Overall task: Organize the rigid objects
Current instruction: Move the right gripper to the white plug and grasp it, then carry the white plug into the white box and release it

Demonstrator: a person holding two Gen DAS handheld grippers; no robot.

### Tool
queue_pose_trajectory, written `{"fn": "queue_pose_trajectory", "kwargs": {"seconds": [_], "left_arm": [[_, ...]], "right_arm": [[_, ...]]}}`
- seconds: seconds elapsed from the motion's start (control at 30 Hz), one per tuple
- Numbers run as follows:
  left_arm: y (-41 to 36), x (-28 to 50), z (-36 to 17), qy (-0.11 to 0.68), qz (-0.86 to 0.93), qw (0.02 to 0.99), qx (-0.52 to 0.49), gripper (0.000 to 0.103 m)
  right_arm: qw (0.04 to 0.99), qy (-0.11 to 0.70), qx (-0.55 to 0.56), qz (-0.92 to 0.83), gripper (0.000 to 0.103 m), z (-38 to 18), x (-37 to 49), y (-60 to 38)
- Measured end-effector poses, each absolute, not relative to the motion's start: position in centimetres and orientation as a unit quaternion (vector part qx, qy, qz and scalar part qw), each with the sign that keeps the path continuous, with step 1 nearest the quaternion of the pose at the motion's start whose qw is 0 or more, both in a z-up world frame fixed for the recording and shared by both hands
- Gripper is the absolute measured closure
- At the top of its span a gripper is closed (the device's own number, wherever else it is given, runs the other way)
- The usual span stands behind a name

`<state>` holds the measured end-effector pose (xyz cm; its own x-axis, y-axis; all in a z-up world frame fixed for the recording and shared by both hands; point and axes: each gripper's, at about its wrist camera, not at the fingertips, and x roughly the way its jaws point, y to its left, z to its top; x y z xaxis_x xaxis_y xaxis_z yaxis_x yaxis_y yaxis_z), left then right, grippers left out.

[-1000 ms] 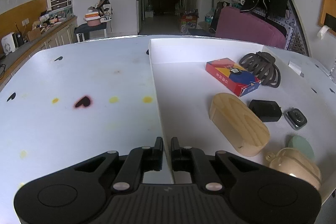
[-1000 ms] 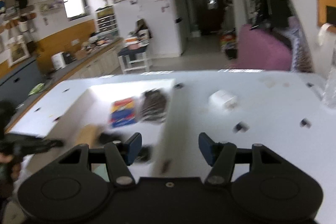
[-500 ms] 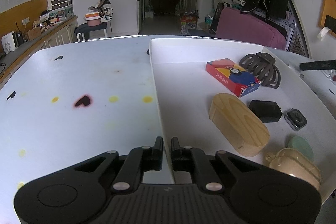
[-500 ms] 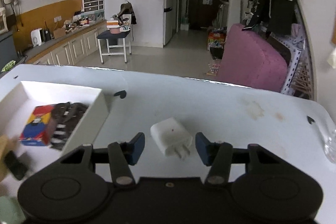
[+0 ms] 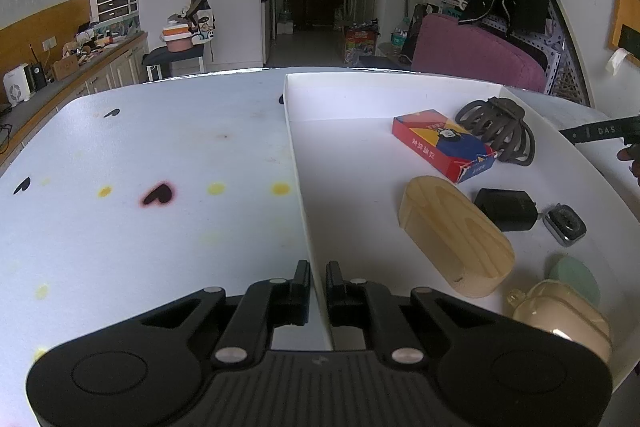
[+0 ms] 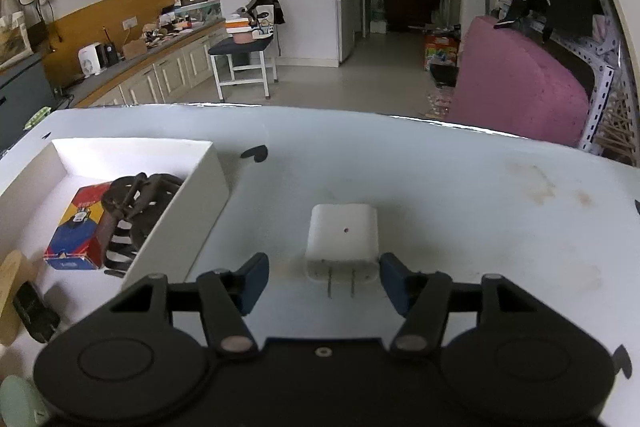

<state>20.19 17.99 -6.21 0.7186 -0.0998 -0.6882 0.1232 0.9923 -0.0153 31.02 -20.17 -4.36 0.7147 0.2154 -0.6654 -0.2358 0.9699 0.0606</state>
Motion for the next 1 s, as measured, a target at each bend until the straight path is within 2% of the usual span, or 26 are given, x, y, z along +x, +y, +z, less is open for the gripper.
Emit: {"fn": "queue_pose_trajectory", "kwargs": {"seconds": [0.23,0.27,0.3,0.57,0.8,1.0], "left_arm": [[18.0,20.2,-6.2,0.37,-0.06,0.927,0.016,0.095],[18.0,20.2,-6.2,0.37,-0.06,0.927,0.016,0.095],[18.0,20.2,-6.2,0.37,-0.06,0.927,0.016,0.095],[18.0,20.2,-6.2,0.37,-0.06,0.927,0.017,0.095],[17.9,20.1,-6.2,0.369,-0.058,0.927,0.02,0.095],[17.9,20.1,-6.2,0.369,-0.058,0.927,0.016,0.095]], "right_arm": [[0.929,0.359,-0.011,0.087,0.045,-4.0,33.1,-19.3],[0.927,0.365,-0.012,0.083,0.05,-4.1,33.6,-19.3],[0.925,0.373,-0.016,0.077,0.06,-4.3,33.7,-19.2],[0.918,0.395,-0.017,0.039,0.06,-4.0,31.8,-19.3],[0.931,0.362,0.013,0.041,0.06,0.3,28.7,-18.9],[0.94,0.325,0.031,0.096,0.06,4.0,27.4,-14.4]]}}
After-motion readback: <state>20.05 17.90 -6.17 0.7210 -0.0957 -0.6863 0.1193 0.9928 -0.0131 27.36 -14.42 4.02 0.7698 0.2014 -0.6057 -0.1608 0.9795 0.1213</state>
